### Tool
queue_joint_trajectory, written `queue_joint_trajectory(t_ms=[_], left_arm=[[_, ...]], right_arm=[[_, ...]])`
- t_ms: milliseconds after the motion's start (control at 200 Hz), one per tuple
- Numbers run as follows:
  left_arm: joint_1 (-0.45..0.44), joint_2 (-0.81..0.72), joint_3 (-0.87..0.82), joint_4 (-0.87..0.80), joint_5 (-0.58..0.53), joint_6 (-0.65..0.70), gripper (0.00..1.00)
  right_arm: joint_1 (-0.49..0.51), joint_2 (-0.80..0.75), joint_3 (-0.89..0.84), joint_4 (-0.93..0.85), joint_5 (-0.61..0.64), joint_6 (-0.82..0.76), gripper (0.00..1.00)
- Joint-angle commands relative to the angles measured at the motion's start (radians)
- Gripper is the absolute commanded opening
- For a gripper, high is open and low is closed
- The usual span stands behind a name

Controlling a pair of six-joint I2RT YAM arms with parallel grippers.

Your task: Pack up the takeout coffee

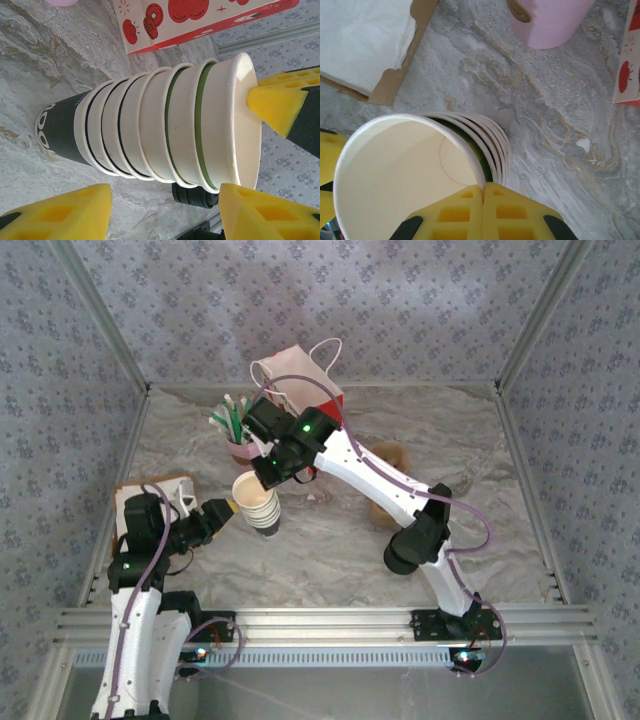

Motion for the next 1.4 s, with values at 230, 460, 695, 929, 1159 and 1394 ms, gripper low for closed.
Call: queue_joint_trajectory(t_ms=[230, 460, 695, 929, 1159, 1394], left_arm=[[0.008, -0.005, 0.021, -0.032, 0.016, 0.033, 0.59], [0.008, -0.004, 0.037, -0.044, 0.014, 0.035, 0.59], [0.008, 0.004, 0.072, -0.065, 0.004, 0.044, 0.59], [0.008, 0.021, 0.158, -0.14, -0.025, 0.076, 0.64], [0.008, 0.065, 0.34, -0.245, -0.093, 0.134, 0.9], [0.0, 0.159, 0.535, -0.323, -0.093, 0.184, 0.99]], right_arm=[[-0.024, -0.053, 0.036, 0.023, -0.087, 0.04, 0.01], [-0.043, -0.084, 0.044, 0.026, -0.099, 0.042, 0.01], [-0.064, -0.128, 0.072, 0.02, -0.118, 0.039, 0.01], [-0.093, -0.229, 0.068, 0.014, -0.118, 0.02, 0.01], [-0.123, -0.409, -0.08, 0.042, -0.112, -0.01, 0.01], [-0.181, -0.675, -0.473, 0.156, -0.139, -0.009, 0.02]])
